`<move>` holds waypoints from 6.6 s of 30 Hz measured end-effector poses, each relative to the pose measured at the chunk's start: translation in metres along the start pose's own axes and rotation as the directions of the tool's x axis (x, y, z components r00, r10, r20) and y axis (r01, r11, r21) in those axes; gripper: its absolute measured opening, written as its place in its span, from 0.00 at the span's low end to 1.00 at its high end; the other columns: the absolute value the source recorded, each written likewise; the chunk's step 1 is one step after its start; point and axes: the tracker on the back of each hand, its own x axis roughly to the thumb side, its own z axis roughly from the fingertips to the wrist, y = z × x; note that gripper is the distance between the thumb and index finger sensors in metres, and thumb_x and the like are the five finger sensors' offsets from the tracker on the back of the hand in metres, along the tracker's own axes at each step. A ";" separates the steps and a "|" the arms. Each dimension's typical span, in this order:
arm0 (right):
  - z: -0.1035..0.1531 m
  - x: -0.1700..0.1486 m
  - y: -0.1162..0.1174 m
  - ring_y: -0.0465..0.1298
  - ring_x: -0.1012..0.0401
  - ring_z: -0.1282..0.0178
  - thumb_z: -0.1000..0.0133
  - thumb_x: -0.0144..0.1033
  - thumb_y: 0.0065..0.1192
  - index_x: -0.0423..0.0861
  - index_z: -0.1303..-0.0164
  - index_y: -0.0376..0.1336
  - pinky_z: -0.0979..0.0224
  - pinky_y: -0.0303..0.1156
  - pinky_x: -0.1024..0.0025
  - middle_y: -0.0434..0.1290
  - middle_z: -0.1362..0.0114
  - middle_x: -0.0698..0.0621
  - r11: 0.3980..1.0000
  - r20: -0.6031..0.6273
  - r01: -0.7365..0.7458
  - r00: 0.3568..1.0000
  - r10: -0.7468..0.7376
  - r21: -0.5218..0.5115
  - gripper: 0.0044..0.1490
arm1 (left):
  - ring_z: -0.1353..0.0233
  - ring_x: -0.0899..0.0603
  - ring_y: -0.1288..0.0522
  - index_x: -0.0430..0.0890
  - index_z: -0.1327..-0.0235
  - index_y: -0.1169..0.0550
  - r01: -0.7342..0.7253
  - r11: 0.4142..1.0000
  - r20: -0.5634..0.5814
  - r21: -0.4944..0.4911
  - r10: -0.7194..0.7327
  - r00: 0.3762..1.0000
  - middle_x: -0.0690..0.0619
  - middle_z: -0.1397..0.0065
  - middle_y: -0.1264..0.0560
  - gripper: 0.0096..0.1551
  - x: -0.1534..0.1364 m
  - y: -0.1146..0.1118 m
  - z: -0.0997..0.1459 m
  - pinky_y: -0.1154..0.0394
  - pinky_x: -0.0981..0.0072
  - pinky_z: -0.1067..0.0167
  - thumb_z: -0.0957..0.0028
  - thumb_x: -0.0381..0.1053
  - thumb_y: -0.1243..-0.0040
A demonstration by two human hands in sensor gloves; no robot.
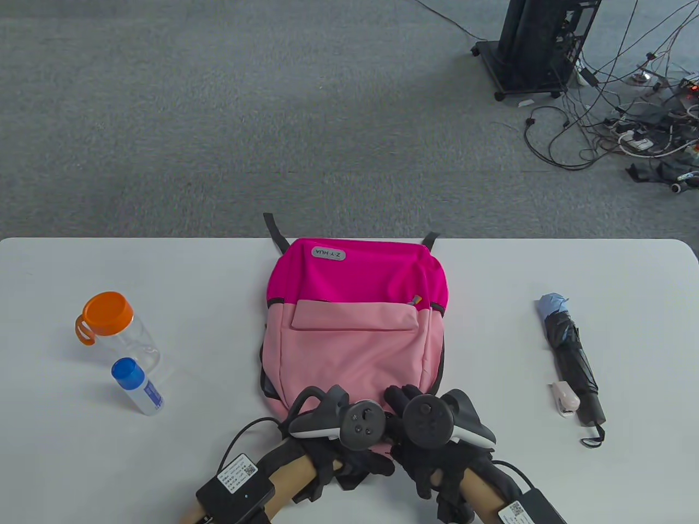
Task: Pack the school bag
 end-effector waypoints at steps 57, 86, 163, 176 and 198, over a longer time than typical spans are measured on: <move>0.014 -0.046 -0.017 0.57 0.37 0.17 0.53 0.37 0.77 0.42 0.44 0.78 0.31 0.66 0.24 0.66 0.20 0.39 0.970 -0.077 -0.049 0.997 0.032 -0.236 0.28 | 0.48 0.41 0.07 0.47 0.43 0.12 0.242 0.968 -0.705 -0.066 -0.217 0.675 0.48 0.45 0.07 0.25 -0.167 0.004 0.078 0.14 0.45 0.45 0.48 0.56 0.34; 0.024 -0.049 -0.007 0.56 0.39 0.17 0.53 0.38 0.76 0.42 0.44 0.77 0.30 0.65 0.27 0.65 0.20 0.40 0.962 -0.071 -0.048 0.997 0.030 -0.270 0.28 | 0.30 0.34 0.17 0.47 0.27 0.23 0.396 0.917 -0.823 0.047 -0.189 0.536 0.46 0.28 0.16 0.39 -0.172 0.046 0.061 0.22 0.37 0.32 0.49 0.63 0.36; 0.065 -0.180 -0.037 0.61 0.23 0.28 0.47 0.38 0.66 0.26 0.24 0.54 0.33 0.63 0.24 0.55 0.21 0.17 0.893 -0.927 -0.449 0.327 0.185 0.020 0.48 | 0.14 0.23 0.56 0.44 0.13 0.47 0.425 0.836 -0.502 0.348 -0.217 0.837 0.34 0.09 0.49 0.56 -0.082 -0.026 0.138 0.51 0.18 0.26 0.49 0.71 0.48; 0.068 -0.189 -0.045 0.81 0.35 0.42 0.50 0.29 0.72 0.34 0.32 0.67 0.43 0.83 0.37 0.69 0.30 0.22 0.860 -0.955 -0.510 0.271 0.121 -0.035 0.35 | 0.14 0.23 0.56 0.43 0.13 0.46 0.417 0.847 -0.505 0.331 -0.214 0.836 0.34 0.09 0.49 0.56 -0.084 -0.029 0.136 0.50 0.18 0.26 0.49 0.70 0.48; 0.062 -0.198 -0.046 0.86 0.41 0.45 0.52 0.30 0.77 0.29 0.31 0.64 0.45 0.89 0.41 0.77 0.36 0.24 0.882 -0.965 -0.467 0.254 0.072 -0.057 0.41 | 0.14 0.23 0.55 0.43 0.14 0.45 0.395 0.852 -0.488 0.344 -0.197 0.850 0.35 0.09 0.48 0.55 -0.084 -0.028 0.130 0.50 0.18 0.26 0.49 0.70 0.47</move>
